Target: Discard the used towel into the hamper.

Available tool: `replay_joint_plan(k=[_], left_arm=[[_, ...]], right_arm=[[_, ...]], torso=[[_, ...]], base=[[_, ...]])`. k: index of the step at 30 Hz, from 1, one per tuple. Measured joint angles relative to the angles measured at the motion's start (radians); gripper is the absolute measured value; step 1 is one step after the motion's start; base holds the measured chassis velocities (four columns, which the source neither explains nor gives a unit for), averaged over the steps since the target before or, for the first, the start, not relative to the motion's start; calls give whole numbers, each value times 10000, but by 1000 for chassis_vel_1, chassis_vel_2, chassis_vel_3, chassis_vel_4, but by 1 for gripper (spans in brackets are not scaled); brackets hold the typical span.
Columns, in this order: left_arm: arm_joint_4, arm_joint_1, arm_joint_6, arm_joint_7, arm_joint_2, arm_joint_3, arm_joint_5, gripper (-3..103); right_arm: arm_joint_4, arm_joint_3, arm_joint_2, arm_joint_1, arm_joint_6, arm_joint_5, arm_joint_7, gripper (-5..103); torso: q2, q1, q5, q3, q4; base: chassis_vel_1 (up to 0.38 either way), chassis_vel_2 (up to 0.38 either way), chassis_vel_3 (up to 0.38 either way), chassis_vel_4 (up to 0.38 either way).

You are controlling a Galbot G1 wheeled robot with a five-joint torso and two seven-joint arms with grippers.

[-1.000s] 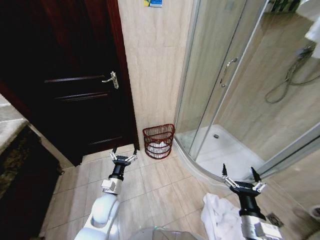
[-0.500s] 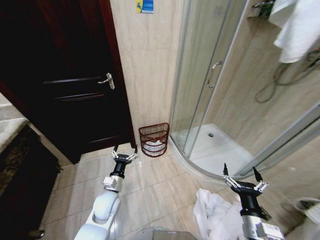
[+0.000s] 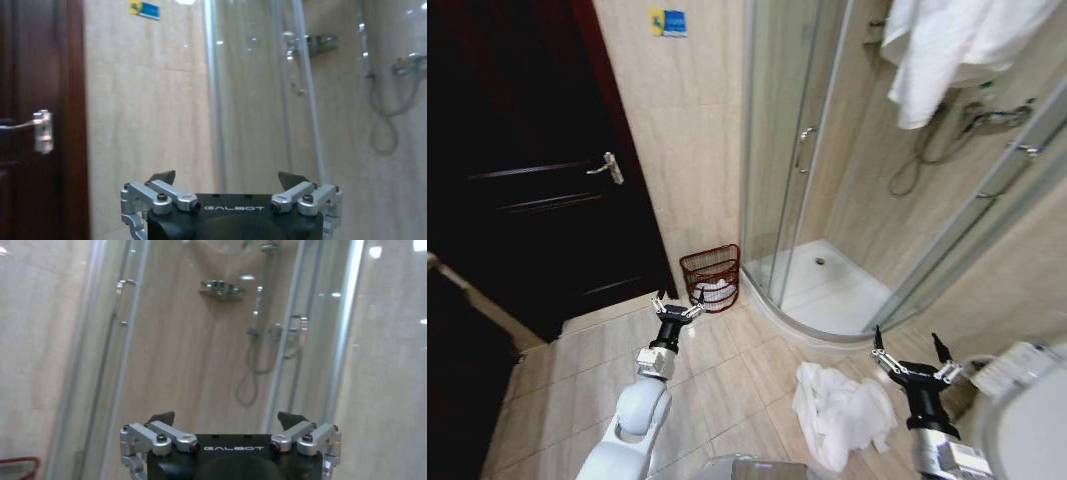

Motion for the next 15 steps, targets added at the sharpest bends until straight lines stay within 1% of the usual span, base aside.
replay_joint_plan(k=[2,5,6,7,10,11,15], left_arm=[[0,-11,2,-8,-31,17,28,100],[5,-20,2,-17,-42,22,34,100],[12,-25,7,-29,-71,24,39,100],[12,-25,7,-29,-71,24,39,100],[13,-1,24,-35,-97,25,53,100],[13,-1,24,-35,-97,25,53,100],[50,-8,47,-32,-124,50,107,100]], right_arm=[[-15,29,0,17,20,79,1,100],[-20,39,0,26,33,117,-3,100],[-24,45,0,31,45,174,-35,100],[-24,45,0,31,45,174,-35,100],[13,41,0,51,29,201,-13,100],[13,41,0,51,29,201,-13,100],[28,53,0,69,-12,211,113,100]], torso=[[142,60,1,81,-1],[195,83,1,108,-1],[305,135,1,171,-1],[305,135,1,171,-1],[530,238,1,291,1],[530,238,1,291,1],[784,348,0,430,1]], base=[[-86,-121,-78,-45],[-74,-105,-73,-45],[-38,-65,-73,-51],[-38,-65,-73,-51],[-46,-67,-64,-50],[-46,-81,-63,-45],[-44,-57,-53,-56]])
